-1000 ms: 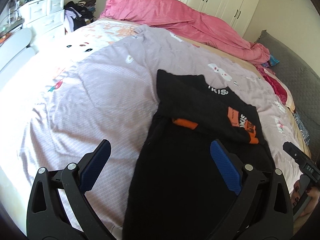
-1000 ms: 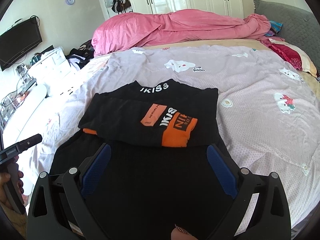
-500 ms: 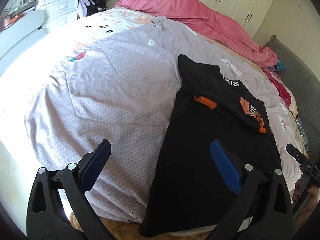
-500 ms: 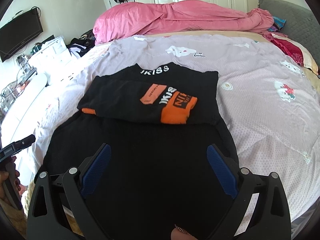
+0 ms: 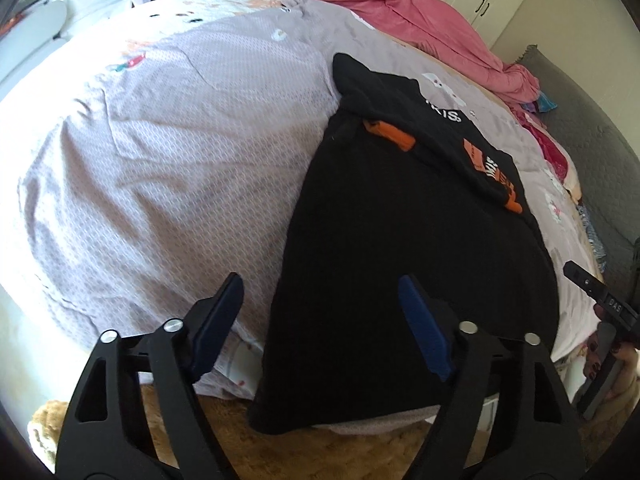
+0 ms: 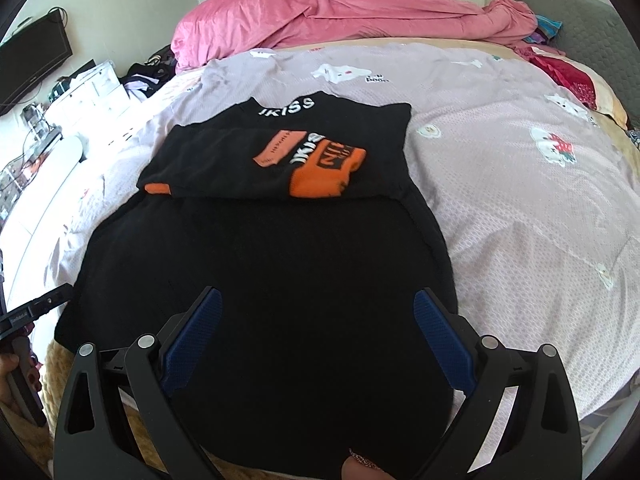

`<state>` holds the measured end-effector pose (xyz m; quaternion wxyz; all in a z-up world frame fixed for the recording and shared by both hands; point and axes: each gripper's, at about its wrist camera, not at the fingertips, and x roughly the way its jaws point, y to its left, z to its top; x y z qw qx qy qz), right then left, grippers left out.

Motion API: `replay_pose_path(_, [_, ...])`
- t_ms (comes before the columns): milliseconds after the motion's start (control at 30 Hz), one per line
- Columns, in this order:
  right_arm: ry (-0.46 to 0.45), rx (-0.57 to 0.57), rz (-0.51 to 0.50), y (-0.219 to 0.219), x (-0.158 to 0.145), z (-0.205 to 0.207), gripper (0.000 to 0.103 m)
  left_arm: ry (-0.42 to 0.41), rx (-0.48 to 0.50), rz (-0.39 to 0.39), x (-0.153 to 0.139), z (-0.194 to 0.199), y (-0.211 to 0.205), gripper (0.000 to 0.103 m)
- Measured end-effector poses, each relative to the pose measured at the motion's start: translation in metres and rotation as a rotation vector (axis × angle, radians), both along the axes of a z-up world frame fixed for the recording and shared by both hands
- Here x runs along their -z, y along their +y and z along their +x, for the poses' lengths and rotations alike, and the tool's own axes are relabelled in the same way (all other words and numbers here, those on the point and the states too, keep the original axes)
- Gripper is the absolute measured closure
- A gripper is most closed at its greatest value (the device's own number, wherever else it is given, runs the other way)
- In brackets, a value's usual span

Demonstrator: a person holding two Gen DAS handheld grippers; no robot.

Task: Fold small clothes
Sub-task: 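Close the left tool on the hem while the right tool closes on the hem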

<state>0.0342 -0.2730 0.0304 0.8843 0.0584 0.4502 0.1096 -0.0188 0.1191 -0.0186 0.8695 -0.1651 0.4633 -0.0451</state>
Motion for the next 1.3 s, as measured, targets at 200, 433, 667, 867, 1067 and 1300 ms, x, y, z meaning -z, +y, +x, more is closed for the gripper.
replay_pose_path(200, [0.013,0.015,-0.007,-0.014,0.002,-0.008,0.007,0.032,0.005,-0.060,0.014,-0.007,0.003,0.044])
replay_pose_path(433, [0.064,0.021,-0.010,-0.036,0.009,-0.025,0.007,0.048,0.027,-0.114,0.021,-0.012,0.000,0.063])
replay_pose_path(667, [0.137,0.028,0.017,-0.057,0.024,-0.046,0.007,0.050,0.035,-0.137,0.021,-0.017,0.004,0.086])
replay_pose_path(867, [0.217,-0.007,0.088,-0.064,0.038,-0.058,0.022,0.067,0.022,-0.134,0.026,-0.017,0.005,0.086])
replay_pose_path(1067, [0.244,-0.037,0.095,-0.061,0.049,-0.065,0.033,0.076,0.018,-0.135,0.027,-0.015,0.006,0.086])
replay_pose_path(1300, [0.271,-0.053,0.149,-0.067,0.066,-0.067,0.049,0.083,0.006,-0.144,0.029,-0.015,0.007,0.086])
